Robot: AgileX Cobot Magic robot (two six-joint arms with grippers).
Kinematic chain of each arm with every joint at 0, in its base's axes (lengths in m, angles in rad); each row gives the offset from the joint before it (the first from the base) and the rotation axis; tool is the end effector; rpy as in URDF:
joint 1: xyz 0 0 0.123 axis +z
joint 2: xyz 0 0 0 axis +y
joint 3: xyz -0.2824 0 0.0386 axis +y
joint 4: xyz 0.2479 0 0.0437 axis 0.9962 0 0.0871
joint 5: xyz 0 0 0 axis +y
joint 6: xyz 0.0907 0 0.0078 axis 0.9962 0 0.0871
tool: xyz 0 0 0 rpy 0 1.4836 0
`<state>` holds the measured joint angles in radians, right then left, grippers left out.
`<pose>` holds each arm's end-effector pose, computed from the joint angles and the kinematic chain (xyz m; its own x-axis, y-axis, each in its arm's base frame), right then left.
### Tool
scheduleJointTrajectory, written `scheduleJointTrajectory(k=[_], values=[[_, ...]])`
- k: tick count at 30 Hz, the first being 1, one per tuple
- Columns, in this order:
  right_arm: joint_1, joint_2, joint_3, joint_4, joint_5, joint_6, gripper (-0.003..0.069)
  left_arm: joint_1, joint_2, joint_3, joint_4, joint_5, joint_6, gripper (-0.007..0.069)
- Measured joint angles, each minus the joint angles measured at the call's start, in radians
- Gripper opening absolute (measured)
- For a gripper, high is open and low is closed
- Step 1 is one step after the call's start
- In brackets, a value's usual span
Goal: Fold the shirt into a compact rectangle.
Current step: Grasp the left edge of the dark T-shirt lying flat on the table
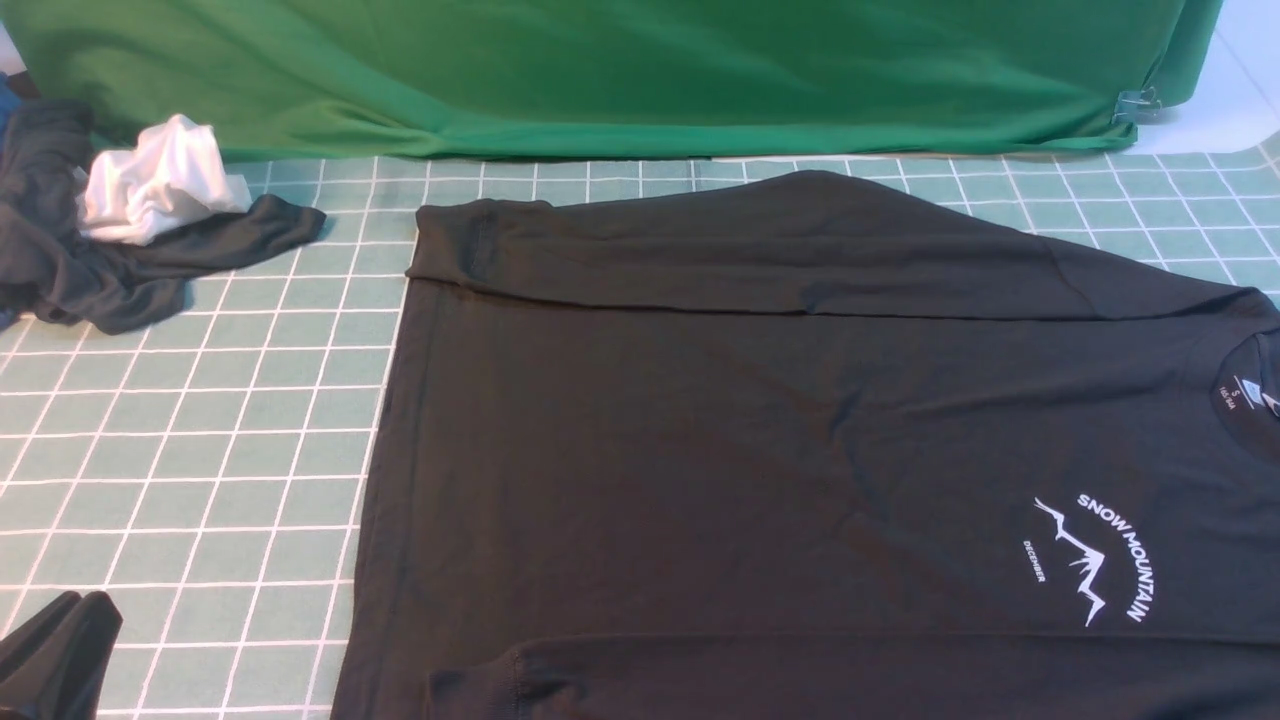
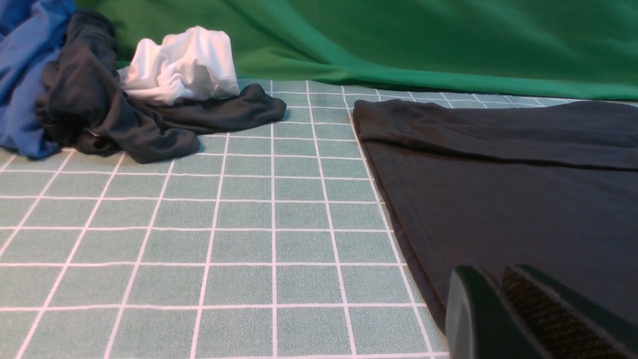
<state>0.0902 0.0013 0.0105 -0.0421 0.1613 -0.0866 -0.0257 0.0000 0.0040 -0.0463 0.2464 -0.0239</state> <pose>0.0566 0.0045 0.1948 -0.0740 -0.1350 -0.9881 -0.0936 0.9874 -0.1279 0.0554 -0.0025 0.1894 -0.1643 -0.0645 -0.9843 0.0256 0.9972 -0.0697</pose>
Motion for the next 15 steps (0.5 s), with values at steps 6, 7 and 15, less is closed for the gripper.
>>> scheduleJointTrajectory(k=[6,7,15], values=[[0.0,0.0,0.0,0.009,-0.221,0.298,0.024,0.0,0.0,0.0,-0.226,-0.036,-0.157,0.0035],[0.0,0.0,0.0,0.022,-0.259,0.436,0.024,0.0,0.0,0.0,-0.354,-0.051,-0.24,0.0035],[0.0,0.0,0.0,0.057,-0.367,1.221,0.024,0.0,0.0,0.0,-0.808,-0.096,-0.487,0.0035]])
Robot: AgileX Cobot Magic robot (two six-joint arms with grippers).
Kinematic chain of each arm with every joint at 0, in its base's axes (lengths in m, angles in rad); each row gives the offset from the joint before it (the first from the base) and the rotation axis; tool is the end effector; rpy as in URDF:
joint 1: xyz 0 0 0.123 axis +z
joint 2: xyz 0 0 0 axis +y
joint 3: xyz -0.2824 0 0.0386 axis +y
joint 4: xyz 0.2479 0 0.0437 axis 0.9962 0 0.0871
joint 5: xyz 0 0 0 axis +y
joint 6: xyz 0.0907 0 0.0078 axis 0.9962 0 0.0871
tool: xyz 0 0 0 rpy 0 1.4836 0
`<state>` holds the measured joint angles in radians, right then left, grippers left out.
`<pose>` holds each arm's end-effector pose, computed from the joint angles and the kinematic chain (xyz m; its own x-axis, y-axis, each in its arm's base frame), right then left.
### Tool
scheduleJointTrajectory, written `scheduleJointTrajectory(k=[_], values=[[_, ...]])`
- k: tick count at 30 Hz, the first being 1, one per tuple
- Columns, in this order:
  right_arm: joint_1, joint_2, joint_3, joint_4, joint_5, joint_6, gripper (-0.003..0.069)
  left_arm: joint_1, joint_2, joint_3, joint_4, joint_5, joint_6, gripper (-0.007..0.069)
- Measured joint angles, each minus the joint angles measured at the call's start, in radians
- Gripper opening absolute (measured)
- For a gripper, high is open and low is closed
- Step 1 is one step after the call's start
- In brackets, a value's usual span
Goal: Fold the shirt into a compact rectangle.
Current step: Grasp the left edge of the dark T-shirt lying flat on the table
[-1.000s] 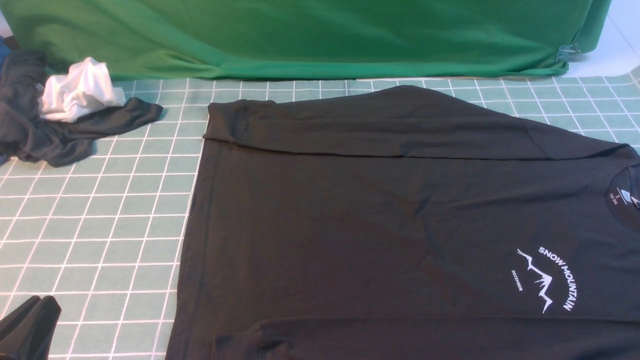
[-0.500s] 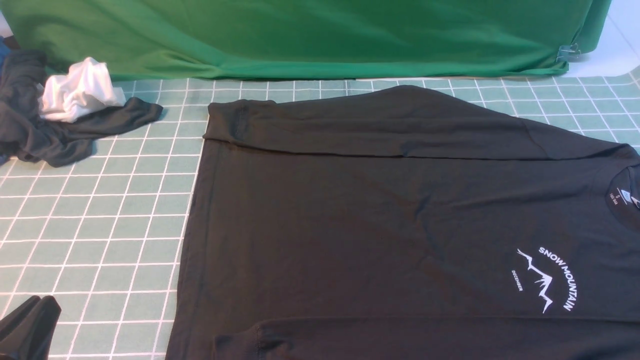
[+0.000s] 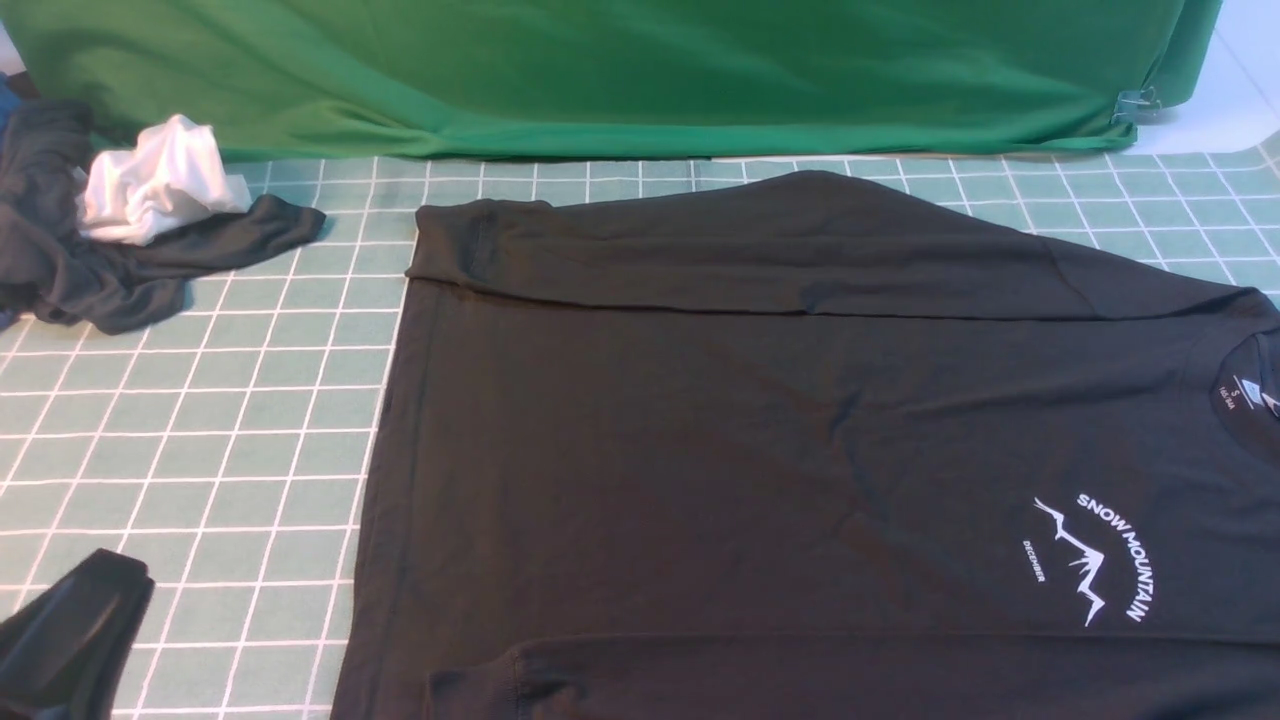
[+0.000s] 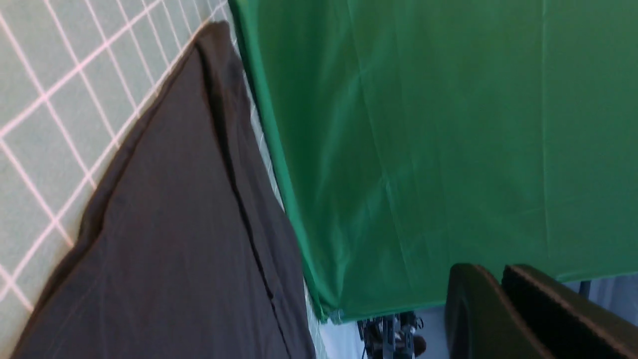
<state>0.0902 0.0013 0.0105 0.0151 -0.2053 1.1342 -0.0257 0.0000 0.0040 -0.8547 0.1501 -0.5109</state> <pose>0.0534 0.0045 0.2278 0.0334 0.9191 -0.3926 -0.2874 0.3851 0.8770 0.0558 -0.0118 0.2028 -0.1385 -0.9684 -0.2075 0.0135 0.2076 -0.9781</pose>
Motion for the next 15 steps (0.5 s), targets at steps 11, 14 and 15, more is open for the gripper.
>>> scheduleJointTrajectory(k=[11,14,15], values=[[0.0,0.092,-0.065,0.054,-0.192,-0.021,0.0058,0.0,0.061,-0.249,0.196,-0.122,0.034,0.0035],[0.015,0.231,-0.299,-0.015,-0.083,-0.252,0.0031,0.0,0.255,-0.541,0.395,0.19,0.074,0.0035],[0.026,0.265,-0.349,-0.045,-0.022,-0.292,0.003,0.0,0.328,-0.607,0.439,0.317,0.099,0.0035]])
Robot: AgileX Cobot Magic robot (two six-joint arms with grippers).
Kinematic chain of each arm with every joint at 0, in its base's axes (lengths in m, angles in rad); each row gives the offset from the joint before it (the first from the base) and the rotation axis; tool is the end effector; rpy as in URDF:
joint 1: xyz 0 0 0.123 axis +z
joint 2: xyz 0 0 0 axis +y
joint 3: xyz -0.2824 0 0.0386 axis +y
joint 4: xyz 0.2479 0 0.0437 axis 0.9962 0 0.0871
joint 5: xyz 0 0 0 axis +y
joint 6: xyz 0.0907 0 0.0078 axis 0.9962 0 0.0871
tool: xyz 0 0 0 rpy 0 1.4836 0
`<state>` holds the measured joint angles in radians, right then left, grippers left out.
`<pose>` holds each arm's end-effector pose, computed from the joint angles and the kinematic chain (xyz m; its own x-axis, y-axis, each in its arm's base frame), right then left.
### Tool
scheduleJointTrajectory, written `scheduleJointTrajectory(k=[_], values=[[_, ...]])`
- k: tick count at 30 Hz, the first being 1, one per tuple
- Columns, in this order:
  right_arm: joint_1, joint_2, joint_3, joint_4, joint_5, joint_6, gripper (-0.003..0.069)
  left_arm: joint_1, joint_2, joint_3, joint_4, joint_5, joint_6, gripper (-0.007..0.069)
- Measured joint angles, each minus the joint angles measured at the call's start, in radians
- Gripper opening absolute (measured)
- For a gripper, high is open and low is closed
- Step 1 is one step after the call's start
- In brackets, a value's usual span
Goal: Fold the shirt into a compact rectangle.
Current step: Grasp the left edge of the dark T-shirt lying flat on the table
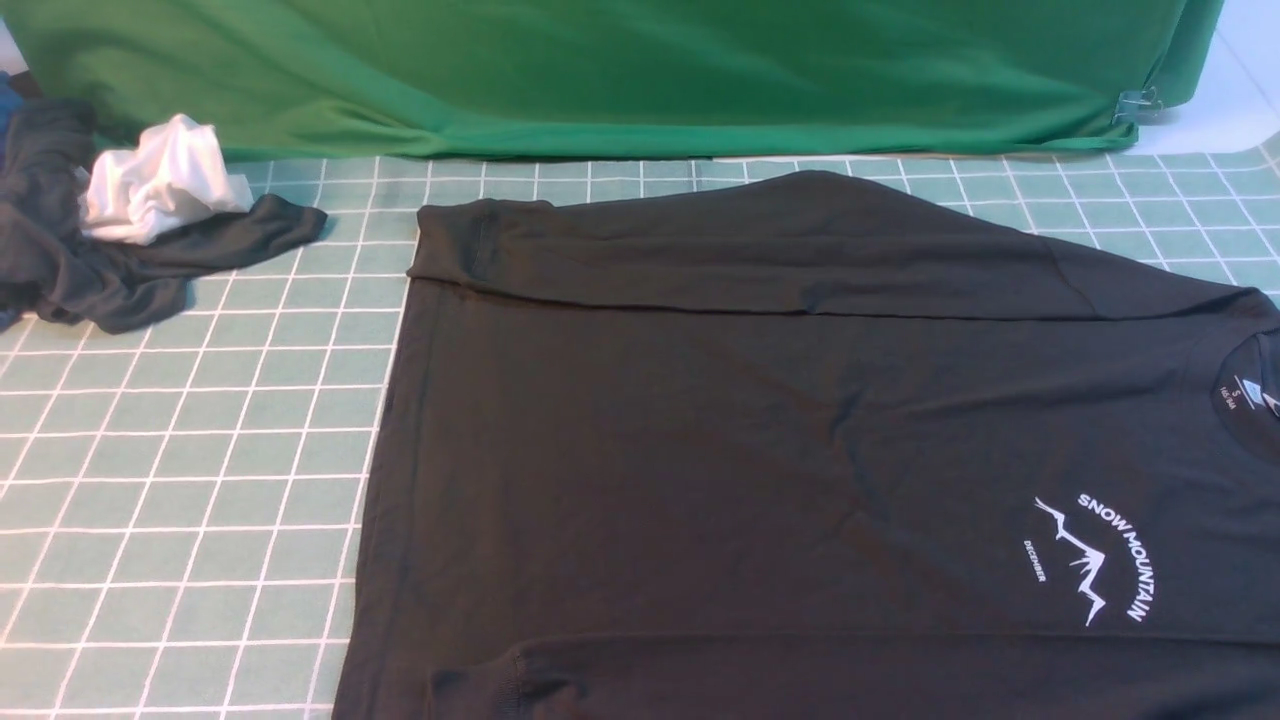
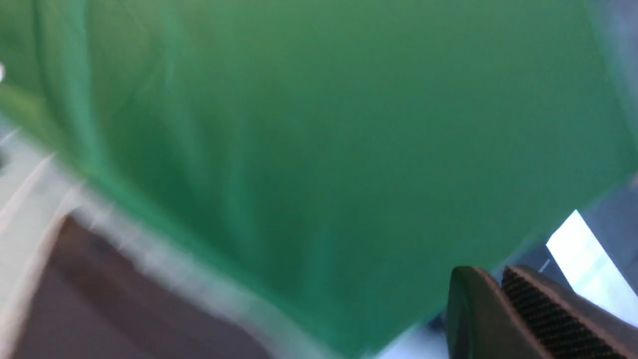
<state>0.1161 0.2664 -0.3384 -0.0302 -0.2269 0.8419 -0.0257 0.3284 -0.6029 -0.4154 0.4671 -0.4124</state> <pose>0.0657 0.0083 0.3302 0.1685 0.7505 -0.6390 -0.3555 0.6509 0.6708 0.0607 -0.0182 0.3534 -0.1961 -0.6920 -0.6947 0.0957 0.6916 -0.7159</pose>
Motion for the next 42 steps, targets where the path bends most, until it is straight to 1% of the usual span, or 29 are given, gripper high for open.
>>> scheduleJointTrajectory(k=[2,3,4,5,6,8,10,13,15,17,19,21,24,26,27,29,32,36,42], values=[[0.031,0.079,-0.173,-0.051,0.189,-0.152,0.0028,0.0,0.123,-0.129,0.052,0.203,0.079,0.0035],[0.055,0.134,-0.259,-0.069,0.34,-0.24,0.0027,0.0,0.215,-0.194,0.074,0.342,0.139,0.0035],[0.067,0.17,-0.325,-0.075,0.448,-0.312,0.0026,0.0,0.275,-0.219,0.08,0.404,0.169,0.0035],[0.091,0.216,-0.417,-0.083,0.586,-0.415,0.0026,0.0,0.345,-0.253,0.082,0.507,0.223,0.0035],[0.107,0.261,-0.471,-0.086,0.722,-0.472,0.0026,0.0,0.411,-0.264,0.078,0.559,0.252,0.0035],[0.144,0.346,-0.582,-0.09,0.966,-0.586,0.0028,0.0,0.525,-0.265,0.041,0.644,0.317,0.0035],[0.168,0.419,-0.624,-0.09,1.147,-0.643,0.0029,0.0,0.621,-0.232,-0.022,0.659,0.378,0.0035],[0.19,0.49,-0.631,-0.089,1.274,-0.679,0.003,-0.015,0.716,-0.162,-0.112,0.647,0.482,0.0036],[0.196,0.521,-0.626,-0.087,1.305,-0.693,0.0031,-0.034,0.765,-0.132,-0.14,0.637,0.514,0.0041],[0.198,0.561,-0.624,-0.083,1.324,-0.697,0.0035,-0.088,0.852,-0.106,-0.137,0.623,0.524,0.0057],[0.198,0.583,-0.622,-0.083,1.326,-0.707,0.0036,-0.141,0.906,-0.101,-0.105,0.575,0.494,0.0078],[0.198,0.598,-0.619,-0.083,1.323,-0.718,0.0037,-0.206,0.962,-0.101,-0.058,0.494,0.446,0.0112],[0.198,0.615,-0.619,-0.083,1.31,-0.74,0.0041,-0.286,1.045,-0.101,0.004,0.367,0.412,0.0183],[0.198,0.619,-0.619,-0.083,1.306,-0.764,0.0044,-0.304,1.086,-0.101,0.022,0.295,0.406,0.0228],[0.198,0.618,-0.619,-0.084,1.306,-0.768,0.0044,-0.304,1.09,-0.101,0.022,0.295,0.406,0.0234],[0.198,0.618,-0.619,-0.086,1.304,-0.783,0.0048,-0.309,1.138,-0.101,0.043,0.234,0.391,0.0302],[0.201,0.618,-0.619,-0.087,1.303,-0.802,0.0055,-0.312,1.194,-0.101,0.07,0.215,0.386,0.0365],[0.202,0.618,-0.619,-0.088,1.303,-0.817,0.0062,-0.312,1.256,-0.103,0.058,0.216,0.387,0.0415],[0.202,0.618,-0.619,-0.09,1.296,-0.82,0.0068,-0.312,1.265,-0.11,0.024,0.224,0.403,0.0429]])
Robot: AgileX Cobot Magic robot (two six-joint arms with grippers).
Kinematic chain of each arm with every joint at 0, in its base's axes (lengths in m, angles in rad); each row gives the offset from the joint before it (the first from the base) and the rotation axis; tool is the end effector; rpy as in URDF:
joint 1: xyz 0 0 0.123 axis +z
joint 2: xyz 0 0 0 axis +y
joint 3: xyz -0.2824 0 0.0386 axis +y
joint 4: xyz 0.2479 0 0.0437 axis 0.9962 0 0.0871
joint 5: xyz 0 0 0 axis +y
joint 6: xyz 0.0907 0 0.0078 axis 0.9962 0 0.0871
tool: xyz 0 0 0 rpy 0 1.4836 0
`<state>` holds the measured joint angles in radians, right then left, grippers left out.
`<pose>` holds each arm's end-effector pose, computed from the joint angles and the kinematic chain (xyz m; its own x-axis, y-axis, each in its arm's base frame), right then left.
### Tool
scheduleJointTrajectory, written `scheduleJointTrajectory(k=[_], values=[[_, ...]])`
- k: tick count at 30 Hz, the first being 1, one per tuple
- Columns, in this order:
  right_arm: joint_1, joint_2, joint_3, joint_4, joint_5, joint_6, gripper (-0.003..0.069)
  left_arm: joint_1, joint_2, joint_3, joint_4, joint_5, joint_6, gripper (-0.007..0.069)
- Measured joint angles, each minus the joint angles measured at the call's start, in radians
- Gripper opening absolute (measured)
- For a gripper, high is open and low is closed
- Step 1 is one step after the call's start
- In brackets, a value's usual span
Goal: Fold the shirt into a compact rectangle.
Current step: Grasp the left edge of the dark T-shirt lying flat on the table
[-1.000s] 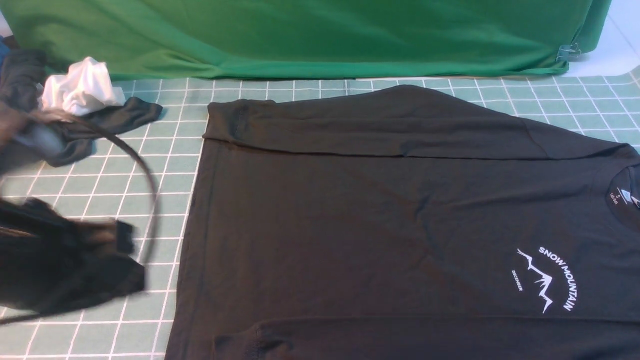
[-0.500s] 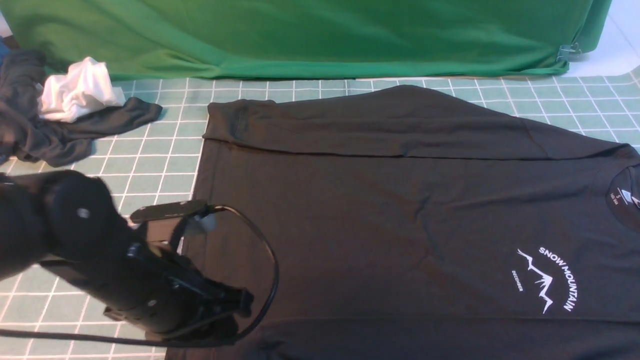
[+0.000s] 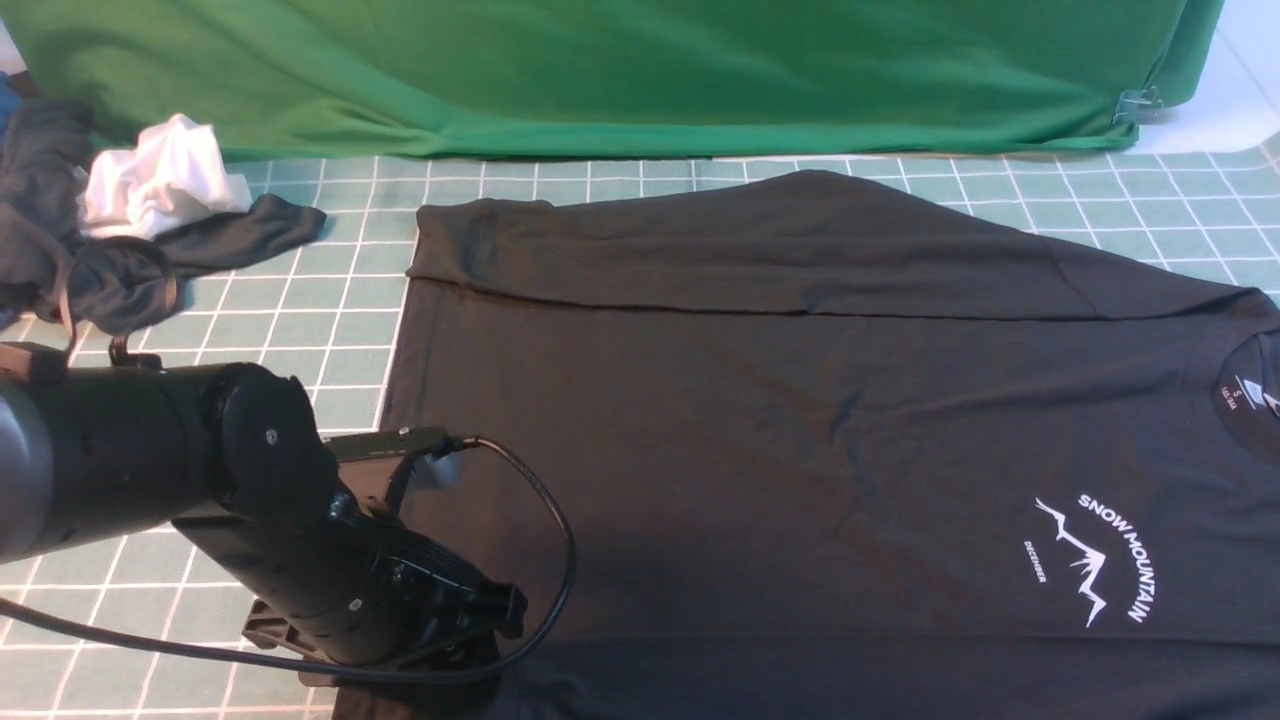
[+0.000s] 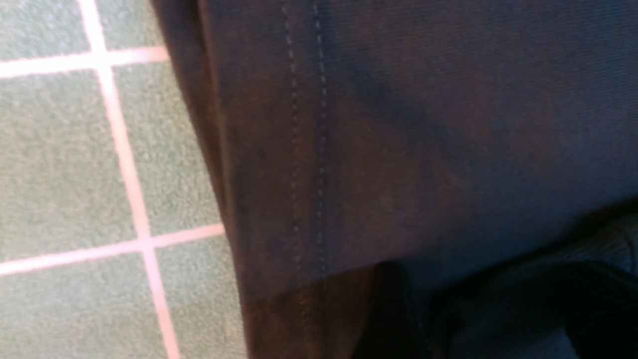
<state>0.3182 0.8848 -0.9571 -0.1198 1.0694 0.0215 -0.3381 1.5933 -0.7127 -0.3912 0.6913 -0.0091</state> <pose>0.1462 0.0381 0.3561 -0.7385 -0.2812 -0.6128 -0.2768 0.9552 -0.1048 0.2260 -0.1029 0.1535 -0.9986 0.0308 -0.0427 0.0412 0.9626 -0.2679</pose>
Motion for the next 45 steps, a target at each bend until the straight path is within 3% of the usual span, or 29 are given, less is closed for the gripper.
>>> scheduleJointTrajectory(k=[16,28,34,38,45], values=[[0.0,0.0,0.0,-0.001,-0.012,0.0,0.0079,0.0,-0.008,-0.002,-0.038,0.099,0.066,0.0431],[0.0,0.0,0.0,-0.001,-0.015,0.0,0.0089,0.0,-0.006,-0.003,-0.049,-0.014,0.068,0.0425],[0.0,0.0,0.0,-0.001,-0.015,0.0,0.0092,0.0,-0.006,-0.003,-0.06,-0.007,0.068,0.0322],[0.0,0.0,0.0,-0.001,-0.017,0.0,0.0097,0.0,-0.006,-0.003,-0.096,0.031,0.068,0.0208],[0.0,0.0,0.0,-0.001,-0.031,0.0,0.0102,0.0,-0.006,-0.003,-0.094,0.034,0.068,0.0156]])
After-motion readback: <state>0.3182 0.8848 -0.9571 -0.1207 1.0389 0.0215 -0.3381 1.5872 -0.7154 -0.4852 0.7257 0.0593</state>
